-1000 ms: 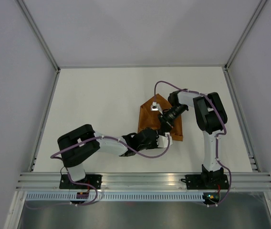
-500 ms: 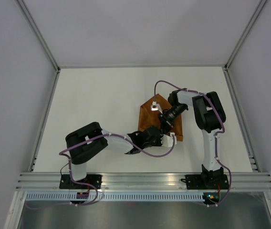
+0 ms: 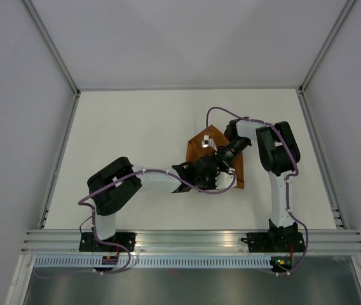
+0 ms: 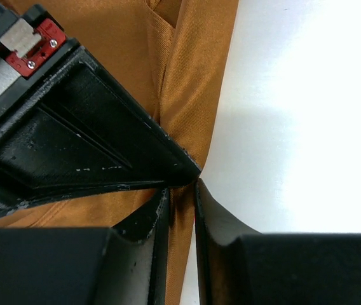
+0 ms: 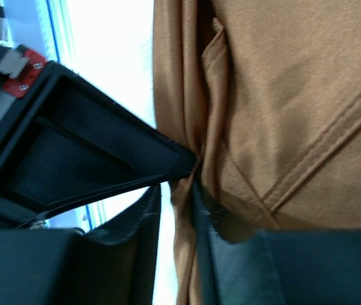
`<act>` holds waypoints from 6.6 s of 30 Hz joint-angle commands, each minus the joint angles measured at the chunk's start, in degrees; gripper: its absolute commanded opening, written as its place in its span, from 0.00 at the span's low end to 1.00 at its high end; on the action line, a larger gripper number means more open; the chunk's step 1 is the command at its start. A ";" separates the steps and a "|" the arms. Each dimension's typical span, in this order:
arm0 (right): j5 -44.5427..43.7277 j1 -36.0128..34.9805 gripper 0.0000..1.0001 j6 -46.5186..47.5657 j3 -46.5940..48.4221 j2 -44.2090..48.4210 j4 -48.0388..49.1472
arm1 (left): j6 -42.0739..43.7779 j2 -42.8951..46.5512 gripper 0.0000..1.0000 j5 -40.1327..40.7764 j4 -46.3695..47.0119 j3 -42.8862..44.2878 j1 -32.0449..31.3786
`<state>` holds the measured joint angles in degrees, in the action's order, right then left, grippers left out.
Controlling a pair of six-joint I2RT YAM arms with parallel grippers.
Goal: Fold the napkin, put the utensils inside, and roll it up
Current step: Roll the napkin with the utensil
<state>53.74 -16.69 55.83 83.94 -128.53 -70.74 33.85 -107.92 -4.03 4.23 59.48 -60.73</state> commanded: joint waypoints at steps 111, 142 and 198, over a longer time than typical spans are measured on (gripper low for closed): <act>-9.79 -4.15 0.17 8.50 -16.98 12.35 16.34 | -38.70 23.88 0.39 -11.28 12.56 -12.81 23.66; -10.23 -1.51 0.17 7.45 -6.60 1.53 9.22 | -4.84 2.19 0.45 7.12 11.07 -5.44 -3.78; -22.43 9.74 0.69 -24.36 -25.67 39.33 47.10 | -20.75 -21.81 0.02 -49.23 -27.08 21.29 18.28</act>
<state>31.00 -7.33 34.04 57.28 -93.14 -27.05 19.94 -125.12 -57.60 -11.27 82.74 -47.48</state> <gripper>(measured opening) 0.682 0.269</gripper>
